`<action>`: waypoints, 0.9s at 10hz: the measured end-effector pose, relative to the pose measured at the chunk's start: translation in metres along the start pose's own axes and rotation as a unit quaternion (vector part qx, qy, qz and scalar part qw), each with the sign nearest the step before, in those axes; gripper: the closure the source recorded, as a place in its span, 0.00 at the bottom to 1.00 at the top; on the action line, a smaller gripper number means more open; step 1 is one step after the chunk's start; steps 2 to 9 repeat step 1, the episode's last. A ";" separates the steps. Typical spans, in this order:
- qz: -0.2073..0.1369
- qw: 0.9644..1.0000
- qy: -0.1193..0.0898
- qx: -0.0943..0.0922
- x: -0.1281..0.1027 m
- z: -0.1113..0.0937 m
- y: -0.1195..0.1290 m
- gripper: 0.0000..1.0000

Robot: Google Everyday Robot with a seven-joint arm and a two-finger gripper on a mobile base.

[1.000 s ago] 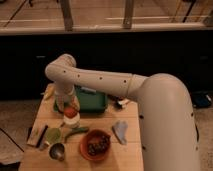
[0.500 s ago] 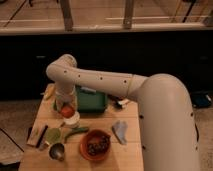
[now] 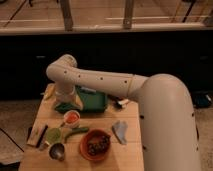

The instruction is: Place apple in paper cup

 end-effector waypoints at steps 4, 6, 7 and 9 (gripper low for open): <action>0.000 1.000 0.001 0.000 0.000 -0.001 0.001 0.20; 0.000 1.000 0.001 0.000 0.000 -0.001 0.001 0.20; 0.000 1.000 0.001 0.000 0.000 -0.001 0.001 0.20; 0.000 1.000 0.001 0.000 0.000 -0.001 0.001 0.20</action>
